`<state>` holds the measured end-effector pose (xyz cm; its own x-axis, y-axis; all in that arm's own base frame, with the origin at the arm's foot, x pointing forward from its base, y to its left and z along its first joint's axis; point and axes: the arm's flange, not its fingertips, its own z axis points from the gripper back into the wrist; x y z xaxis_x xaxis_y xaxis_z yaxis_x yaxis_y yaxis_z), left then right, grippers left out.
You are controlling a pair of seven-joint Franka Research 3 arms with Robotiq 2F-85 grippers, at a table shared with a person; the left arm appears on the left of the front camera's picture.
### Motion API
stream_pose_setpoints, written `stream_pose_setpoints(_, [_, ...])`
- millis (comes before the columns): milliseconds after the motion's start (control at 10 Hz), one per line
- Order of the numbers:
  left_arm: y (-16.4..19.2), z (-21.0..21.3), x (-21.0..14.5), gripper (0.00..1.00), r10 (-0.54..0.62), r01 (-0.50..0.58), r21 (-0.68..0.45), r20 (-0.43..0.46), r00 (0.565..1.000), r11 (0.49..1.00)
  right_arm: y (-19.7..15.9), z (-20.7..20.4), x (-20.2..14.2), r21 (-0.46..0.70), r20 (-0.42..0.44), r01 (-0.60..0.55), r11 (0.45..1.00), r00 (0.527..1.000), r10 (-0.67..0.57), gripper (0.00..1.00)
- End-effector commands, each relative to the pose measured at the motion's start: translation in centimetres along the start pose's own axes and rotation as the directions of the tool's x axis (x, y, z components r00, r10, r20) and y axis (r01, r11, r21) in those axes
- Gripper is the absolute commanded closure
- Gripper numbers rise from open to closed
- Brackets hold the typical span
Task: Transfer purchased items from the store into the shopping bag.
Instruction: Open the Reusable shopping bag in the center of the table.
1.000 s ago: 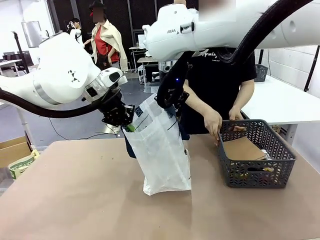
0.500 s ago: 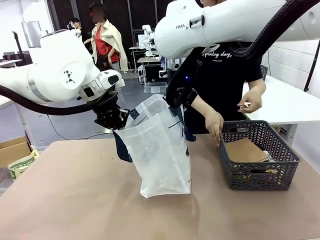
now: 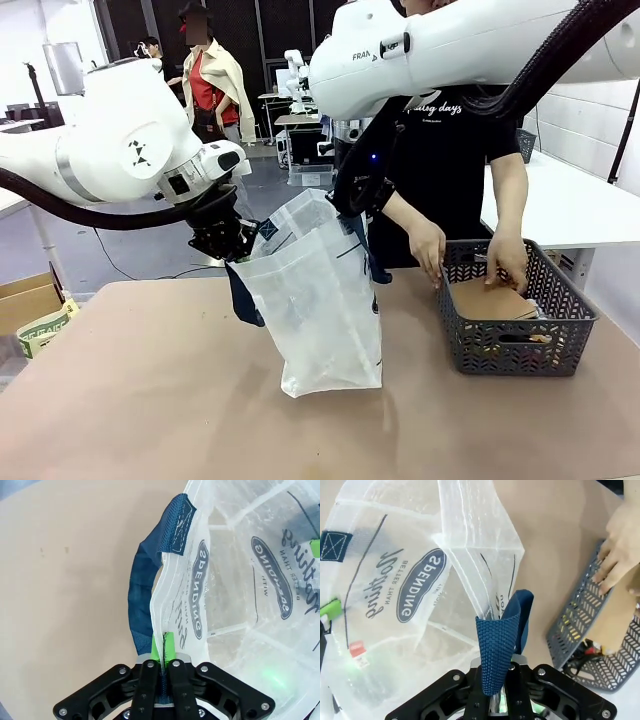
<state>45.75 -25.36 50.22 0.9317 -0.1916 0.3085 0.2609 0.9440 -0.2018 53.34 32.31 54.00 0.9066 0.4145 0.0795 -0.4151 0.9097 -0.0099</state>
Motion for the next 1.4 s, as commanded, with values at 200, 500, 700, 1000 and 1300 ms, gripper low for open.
stream_pose_setpoints(200, [0.0, 1.7, -0.4, 1.00, -0.074, 0.066, 0.153, 0.047, 0.996, 0.986, -1.9, 0.7, -2.5, 0.016, 0.050, -0.085, 0.996, 0.995, 0.084, 1.00])
stream_pose_setpoints(500, [0.6, 1.8, -0.7, 1.00, -0.112, 0.107, 0.294, 0.003, 0.994, 0.950, -2.6, 1.0, -3.3, -0.050, 0.039, -0.130, 0.990, 0.990, 0.132, 1.00])
stream_pose_setpoints(700, [0.8, 2.0, -1.0, 1.00, -0.116, 0.111, 0.339, -0.006, 0.993, 0.934, -2.7, 1.1, -3.3, -0.077, 0.038, -0.159, 0.984, 0.986, 0.163, 1.00])
stream_pose_setpoints(1000, [0.8, 1.7, -0.7, 1.00, -0.141, 0.139, 0.298, -0.012, 0.990, 0.945, -1.9, 0.5, -2.7, -0.038, 0.091, -0.215, 0.976, 0.972, 0.218, 1.00])
stream_pose_setpoints(1300, [0.8, 1.7, -0.7, 1.00, -0.141, 0.139, 0.298, -0.012, 0.990, 0.945, -1.9, 1.6, -2.5, -0.053, 0.031, -0.153, 0.987, 0.987, 0.155, 1.00])
